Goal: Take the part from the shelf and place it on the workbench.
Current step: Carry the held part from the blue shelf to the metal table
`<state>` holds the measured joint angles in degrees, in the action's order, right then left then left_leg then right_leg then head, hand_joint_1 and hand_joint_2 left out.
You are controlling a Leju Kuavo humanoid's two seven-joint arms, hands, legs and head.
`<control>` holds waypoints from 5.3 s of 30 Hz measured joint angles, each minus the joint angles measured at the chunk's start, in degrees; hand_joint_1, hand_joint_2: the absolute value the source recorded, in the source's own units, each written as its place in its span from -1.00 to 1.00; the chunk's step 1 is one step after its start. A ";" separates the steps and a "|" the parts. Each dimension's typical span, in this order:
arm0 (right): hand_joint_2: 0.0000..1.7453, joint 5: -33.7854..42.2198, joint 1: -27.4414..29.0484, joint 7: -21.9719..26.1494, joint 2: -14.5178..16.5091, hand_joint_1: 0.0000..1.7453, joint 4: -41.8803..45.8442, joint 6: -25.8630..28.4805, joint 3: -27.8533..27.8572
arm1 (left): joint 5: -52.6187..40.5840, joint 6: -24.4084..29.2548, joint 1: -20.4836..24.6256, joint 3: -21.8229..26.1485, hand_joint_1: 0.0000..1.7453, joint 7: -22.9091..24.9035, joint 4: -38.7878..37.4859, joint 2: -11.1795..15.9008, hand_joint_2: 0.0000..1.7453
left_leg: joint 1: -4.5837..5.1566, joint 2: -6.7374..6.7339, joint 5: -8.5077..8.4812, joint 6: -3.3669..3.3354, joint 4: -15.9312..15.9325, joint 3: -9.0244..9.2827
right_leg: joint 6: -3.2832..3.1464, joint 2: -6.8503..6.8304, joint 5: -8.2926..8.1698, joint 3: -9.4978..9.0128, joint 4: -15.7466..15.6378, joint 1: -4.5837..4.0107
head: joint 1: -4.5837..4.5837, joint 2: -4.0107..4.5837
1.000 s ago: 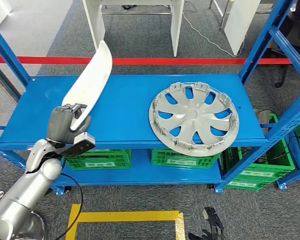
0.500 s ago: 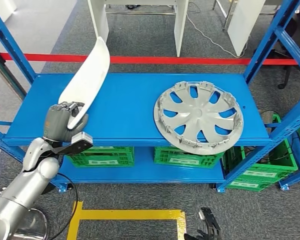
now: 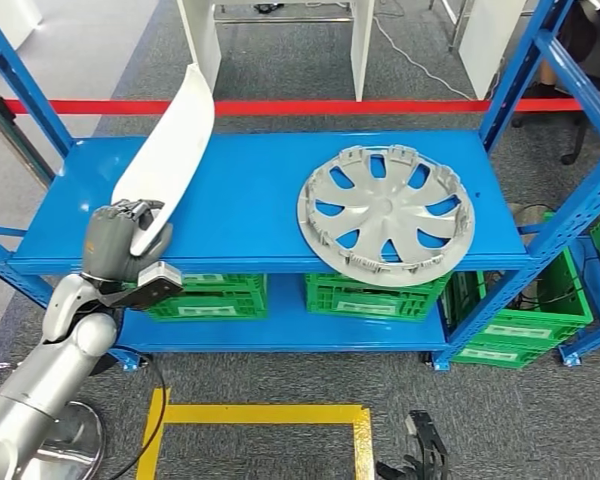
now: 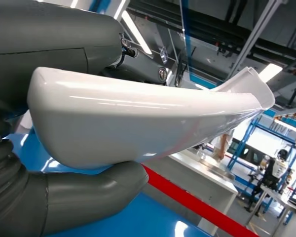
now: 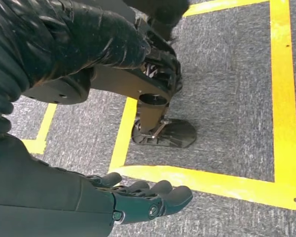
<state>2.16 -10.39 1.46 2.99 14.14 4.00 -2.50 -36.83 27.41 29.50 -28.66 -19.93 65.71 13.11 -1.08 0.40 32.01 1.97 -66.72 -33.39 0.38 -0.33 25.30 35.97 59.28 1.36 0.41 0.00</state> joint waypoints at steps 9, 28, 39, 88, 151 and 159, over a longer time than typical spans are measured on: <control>1.00 -0.54 -0.10 0.02 0.00 -1.00 0.00 0.07 0.19 | 0.39 0.07 -0.02 0.92 1.00 0.39 1.66 0.96 1.00 | 0.64 -0.14 -4.47 -3.71 8.64 1.68 | 2.93 0.14 2.89 3.50 4.19 0.33 | 0.26 0.00; 0.00 -0.97 -0.57 0.52 0.17 -1.00 0.31 -0.10 0.66 | 0.86 -0.68 -1.83 3.01 1.00 1.31 4.80 3.52 1.00 | 0.62 -0.08 0.77 -0.51 -6.73 -8.02 | -1.18 -0.19 0.68 -2.93 -2.57 -1.20 | 0.03 0.00; -1.00 -0.72 -0.08 0.67 0.17 -1.00 0.31 -1.38 0.75 | 0.86 -1.71 -1.80 3.10 1.00 1.91 6.01 3.63 1.00 | 0.18 -0.14 -2.90 -2.97 8.85 2.89 | 2.30 -0.07 0.00 3.98 1.69 -0.37 | 0.11 0.00; -1.00 -3.19 -0.70 6.54 -0.38 -1.00 1.14 0.16 0.74 | -0.23 -1.79 -7.76 5.47 1.00 3.46 10.82 6.33 1.00 | 0.47 -0.33 1.75 -0.68 -3.38 -6.12 | -1.51 0.24 1.07 -4.01 -3.28 -1.46 | 0.20 0.00; -1.00 -2.85 -0.41 14.80 -0.17 -1.00 5.96 -1.19 0.55 | 2.00 -5.85 -9.04 7.12 1.00 4.13 15.07 6.49 1.00 | -0.08 -0.89 -1.94 0.16 -6.67 -9.67 | -1.37 0.05 3.65 -6.92 -2.77 -1.34 | 0.71 0.00; -1.00 -2.78 -0.55 14.74 -0.11 -1.00 5.90 -1.13 0.55 | 1.99 -5.86 -7.68 6.96 1.00 3.98 14.88 6.33 1.00 | 0.51 -0.86 -6.18 -2.15 8.25 -0.26 | 0.03 0.05 3.14 -4.52 -1.14 -1.65 | 0.68 0.00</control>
<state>-0.61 -10.94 16.20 2.89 20.04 2.87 -1.95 -34.84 21.55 21.82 -21.70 -15.94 80.59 19.44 -0.57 -0.46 25.83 -0.18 -58.48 -33.65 0.41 -0.27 28.45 31.45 58.14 -0.29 1.09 0.00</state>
